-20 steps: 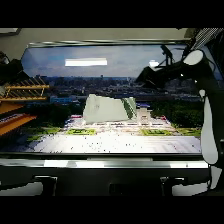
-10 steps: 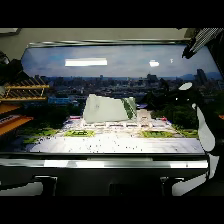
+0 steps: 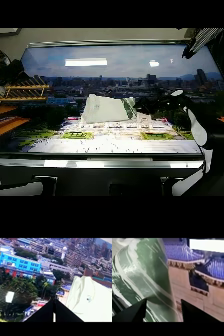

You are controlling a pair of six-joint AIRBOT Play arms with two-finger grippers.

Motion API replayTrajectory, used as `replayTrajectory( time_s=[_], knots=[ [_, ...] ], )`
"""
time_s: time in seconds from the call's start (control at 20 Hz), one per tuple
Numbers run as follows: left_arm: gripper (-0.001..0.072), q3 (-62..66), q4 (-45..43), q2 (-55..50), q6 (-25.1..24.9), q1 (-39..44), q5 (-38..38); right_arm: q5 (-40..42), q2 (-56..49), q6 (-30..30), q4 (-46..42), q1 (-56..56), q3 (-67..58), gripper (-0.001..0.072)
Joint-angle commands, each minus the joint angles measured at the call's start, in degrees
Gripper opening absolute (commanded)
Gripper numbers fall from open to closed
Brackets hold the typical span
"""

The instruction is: Fold the clothes and pants, and hang the long-sleeved shirts on hangers.

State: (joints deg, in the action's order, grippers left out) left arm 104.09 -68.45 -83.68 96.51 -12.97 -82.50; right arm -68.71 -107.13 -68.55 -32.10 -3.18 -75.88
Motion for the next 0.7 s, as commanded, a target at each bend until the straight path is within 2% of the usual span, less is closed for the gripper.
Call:
replayTrajectory(
  time_s=[0.0, 0.05, 0.1, 0.15, 0.2, 0.3, 0.5, 0.65],
  knots=[
    [0.0014, -0.02, 0.0, -0.07, 0.0, -0.04, 0.02, 4.44, -0.31, -1.25, -1.4, 3.96, 0.09, 0.0471],
    [0.0013, -0.02, 0.02, -0.07, 0.0, -0.04, 0.02, 5.11, -0.31, -1.29, -1.92, 4.96, 0.09, 0.0392],
    [0.0013, -0.02, 0.0, -0.07, 0.0, -0.04, 0.02, 5.4, -0.28, -1.27, -2.25, 5.81, 0.07, 0.0263],
    [0.0014, -0.02, 0.0, -0.07, 0.0, -0.04, 0.02, 5.25, -0.24, -1.25, -1.73, 6.1, 0.07, 0.0073],
    [0.0014, -0.02, 0.0, -0.07, -0.02, -0.04, 0.02, 4.81, 0.04, -1.05, -0.39, 6.29, 0.04, 0.0033],
    [0.0013, -0.02, 0.02, -0.07, 0.0, -0.04, 0.0, 4.79, 1.6, -1.22, 0.55, 5.79, -0.72, 0.003],
    [0.0014, -0.02, 0.04, -0.04, 0.0, -0.02, -0.02, 3.48, 3.58, -9.53, -0.11, 1.36, -8.31, 0.003],
    [0.0014, -0.02, 0.04, -0.04, 0.0, -0.04, -0.26, 2.05, 3.63, -12.5, -1.05, -2.62, -14.53, 0.003]
  ],
)
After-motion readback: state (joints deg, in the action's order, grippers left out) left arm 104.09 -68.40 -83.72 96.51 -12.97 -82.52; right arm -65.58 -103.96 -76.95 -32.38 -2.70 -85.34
